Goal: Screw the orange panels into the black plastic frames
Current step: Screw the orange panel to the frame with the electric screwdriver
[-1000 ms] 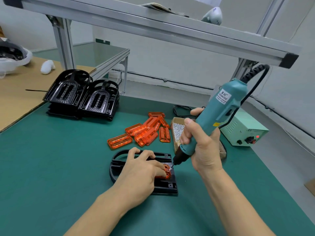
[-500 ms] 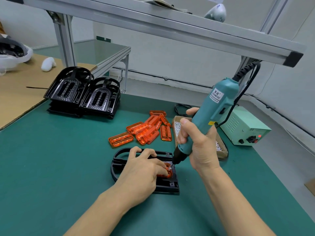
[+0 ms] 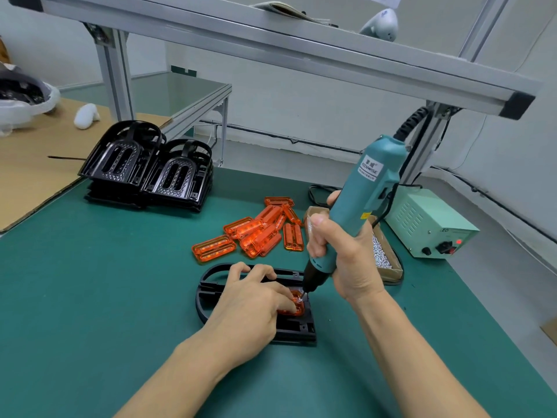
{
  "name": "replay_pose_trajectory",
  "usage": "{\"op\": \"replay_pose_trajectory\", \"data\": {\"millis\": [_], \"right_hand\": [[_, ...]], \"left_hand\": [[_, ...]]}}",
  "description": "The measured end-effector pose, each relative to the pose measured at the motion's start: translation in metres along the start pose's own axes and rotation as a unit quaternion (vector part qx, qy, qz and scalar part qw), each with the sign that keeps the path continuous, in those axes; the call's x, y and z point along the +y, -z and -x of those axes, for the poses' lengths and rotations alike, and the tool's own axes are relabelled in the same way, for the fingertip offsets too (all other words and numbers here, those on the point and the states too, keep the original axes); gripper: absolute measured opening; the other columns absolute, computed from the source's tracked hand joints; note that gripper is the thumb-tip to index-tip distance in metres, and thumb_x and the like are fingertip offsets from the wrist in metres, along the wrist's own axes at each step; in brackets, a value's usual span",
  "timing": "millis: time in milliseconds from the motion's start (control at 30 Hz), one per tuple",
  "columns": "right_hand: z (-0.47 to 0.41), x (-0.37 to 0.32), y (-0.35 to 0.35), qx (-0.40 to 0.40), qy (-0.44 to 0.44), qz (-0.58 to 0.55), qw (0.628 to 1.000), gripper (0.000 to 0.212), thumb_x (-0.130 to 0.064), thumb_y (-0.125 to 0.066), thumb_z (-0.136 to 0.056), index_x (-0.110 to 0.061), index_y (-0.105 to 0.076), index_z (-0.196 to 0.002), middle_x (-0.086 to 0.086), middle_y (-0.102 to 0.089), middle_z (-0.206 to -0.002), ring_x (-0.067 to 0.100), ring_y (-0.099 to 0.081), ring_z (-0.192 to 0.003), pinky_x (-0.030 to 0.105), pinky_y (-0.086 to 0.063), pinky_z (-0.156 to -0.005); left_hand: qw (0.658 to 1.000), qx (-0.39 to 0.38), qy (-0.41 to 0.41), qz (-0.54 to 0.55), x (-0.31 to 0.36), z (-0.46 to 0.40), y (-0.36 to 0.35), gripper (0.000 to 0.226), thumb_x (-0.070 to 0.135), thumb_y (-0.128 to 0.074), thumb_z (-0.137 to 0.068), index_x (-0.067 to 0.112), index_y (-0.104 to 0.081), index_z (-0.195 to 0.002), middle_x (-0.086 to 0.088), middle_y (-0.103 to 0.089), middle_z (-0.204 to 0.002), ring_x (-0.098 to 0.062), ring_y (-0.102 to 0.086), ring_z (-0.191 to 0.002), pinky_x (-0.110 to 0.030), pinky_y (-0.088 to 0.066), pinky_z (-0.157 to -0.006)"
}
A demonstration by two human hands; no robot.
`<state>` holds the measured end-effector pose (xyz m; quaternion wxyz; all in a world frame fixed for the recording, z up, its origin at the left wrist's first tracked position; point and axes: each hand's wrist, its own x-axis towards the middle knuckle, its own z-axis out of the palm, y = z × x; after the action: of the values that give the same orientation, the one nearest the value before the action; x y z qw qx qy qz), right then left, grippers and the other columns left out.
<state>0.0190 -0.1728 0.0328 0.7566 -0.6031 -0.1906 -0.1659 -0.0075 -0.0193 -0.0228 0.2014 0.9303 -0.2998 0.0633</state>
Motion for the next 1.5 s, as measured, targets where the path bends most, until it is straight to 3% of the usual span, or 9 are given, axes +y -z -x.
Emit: {"op": "replay_pose_trajectory", "data": {"millis": [200, 300, 533, 767, 867, 1033, 1200, 1333, 1500], "right_hand": [[0.001, -0.003, -0.001, -0.065, -0.001, -0.005, 0.998, 0.017, -0.013, -0.066, -0.076, -0.021, -0.052, -0.081, -0.002, -0.045, -0.048, 0.016, -0.037, -0.041, 0.025, -0.039, -0.049], [0.000, -0.003, -0.002, -0.099, -0.015, -0.016, 0.995, 0.019, -0.009, -0.064, -0.073, -0.015, -0.050, -0.085, -0.002, -0.044, -0.049, 0.013, -0.037, -0.038, 0.023, -0.040, -0.049], [-0.005, -0.002, -0.003, -0.118, -0.026, -0.004, 0.993, 0.022, -0.010, -0.065, -0.073, -0.019, -0.058, -0.093, -0.004, -0.046, -0.048, 0.013, -0.039, -0.039, 0.023, -0.040, -0.050], [-0.011, -0.010, -0.001, -0.141, -0.071, -0.059, 0.986, 0.022, -0.010, -0.066, -0.066, -0.018, -0.064, -0.086, -0.002, -0.040, -0.046, 0.011, -0.034, -0.034, 0.022, -0.037, -0.045], [-0.024, -0.029, -0.001, -0.137, -0.043, -0.081, 0.986, 0.024, -0.004, -0.062, -0.065, -0.016, -0.063, -0.086, -0.003, -0.039, -0.045, 0.010, -0.034, -0.033, 0.019, -0.037, -0.044], [-0.041, -0.070, 0.011, -0.065, 0.057, -0.081, 0.993, 0.023, -0.003, -0.058, -0.071, -0.013, -0.054, -0.092, -0.007, -0.040, -0.049, 0.010, -0.035, -0.037, 0.020, -0.037, -0.047], [-0.024, -0.071, 0.025, 0.108, 0.145, -0.089, 0.980, 0.021, -0.001, -0.056, -0.075, -0.017, -0.052, -0.089, -0.004, -0.039, -0.051, 0.013, -0.037, -0.041, 0.022, -0.036, -0.050], [-0.003, -0.063, 0.045, 0.198, 0.185, -0.072, 0.960, 0.022, 0.002, -0.050, -0.080, -0.018, -0.050, -0.089, -0.004, -0.039, -0.052, 0.013, -0.037, -0.042, 0.023, -0.037, -0.052], [0.007, -0.051, 0.054, 0.253, 0.197, -0.077, 0.944, 0.022, 0.002, -0.049, -0.079, -0.017, -0.050, -0.089, -0.004, -0.038, -0.053, 0.012, -0.038, -0.041, 0.022, -0.038, -0.052]], "left_hand": [[1.000, -0.008, 0.013, 0.004, 0.001, -0.001, -0.001, 0.046, 0.013, -0.041, -0.093, 0.045, -0.063, -0.117, 0.035, -0.053, -0.124, 0.001, -0.020, -0.124, -0.022, -0.007, -0.088], [0.999, -0.019, 0.027, 0.024, 0.001, -0.001, -0.002, 0.046, 0.010, -0.043, -0.092, 0.043, -0.064, -0.116, 0.035, -0.053, -0.123, 0.001, -0.018, -0.125, -0.022, -0.006, -0.085], [0.999, -0.022, 0.031, 0.031, 0.002, -0.001, -0.001, 0.048, 0.009, -0.041, -0.092, 0.043, -0.065, -0.115, 0.037, -0.051, -0.122, 0.003, -0.017, -0.125, -0.019, -0.005, -0.086], [0.998, -0.012, 0.030, 0.047, 0.000, -0.002, -0.002, 0.047, 0.009, -0.042, -0.091, 0.043, -0.067, -0.112, 0.036, -0.054, -0.119, 0.004, -0.017, -0.123, -0.019, -0.007, -0.087], [0.998, -0.008, 0.031, 0.050, 0.000, -0.002, -0.003, 0.046, 0.010, -0.042, -0.091, 0.043, -0.067, -0.110, 0.036, -0.055, -0.118, 0.005, -0.017, -0.122, -0.019, -0.006, -0.087], [0.997, 0.002, 0.046, 0.055, 0.001, -0.002, -0.006, 0.044, 0.009, -0.042, -0.092, 0.040, -0.069, -0.109, 0.034, -0.055, -0.118, 0.005, -0.017, -0.123, -0.019, -0.006, -0.087], [0.997, -0.003, 0.060, 0.044, 0.012, -0.007, -0.009, 0.044, 0.010, -0.040, -0.094, 0.039, -0.067, -0.113, 0.032, -0.052, -0.124, 0.000, -0.016, -0.124, -0.021, -0.006, -0.088], [0.998, 0.010, 0.042, 0.050, 0.017, -0.014, 0.006, 0.035, 0.017, -0.044, -0.096, 0.040, -0.068, -0.109, 0.032, -0.051, -0.125, -0.001, -0.027, -0.122, -0.025, -0.009, -0.089], [0.988, 0.071, 0.044, 0.133, 0.024, -0.070, 0.032, 0.017, 0.028, -0.059, -0.091, 0.037, -0.071, -0.100, 0.022, -0.064, -0.109, -0.003, -0.046, -0.109, -0.028, -0.016, -0.091]]}}
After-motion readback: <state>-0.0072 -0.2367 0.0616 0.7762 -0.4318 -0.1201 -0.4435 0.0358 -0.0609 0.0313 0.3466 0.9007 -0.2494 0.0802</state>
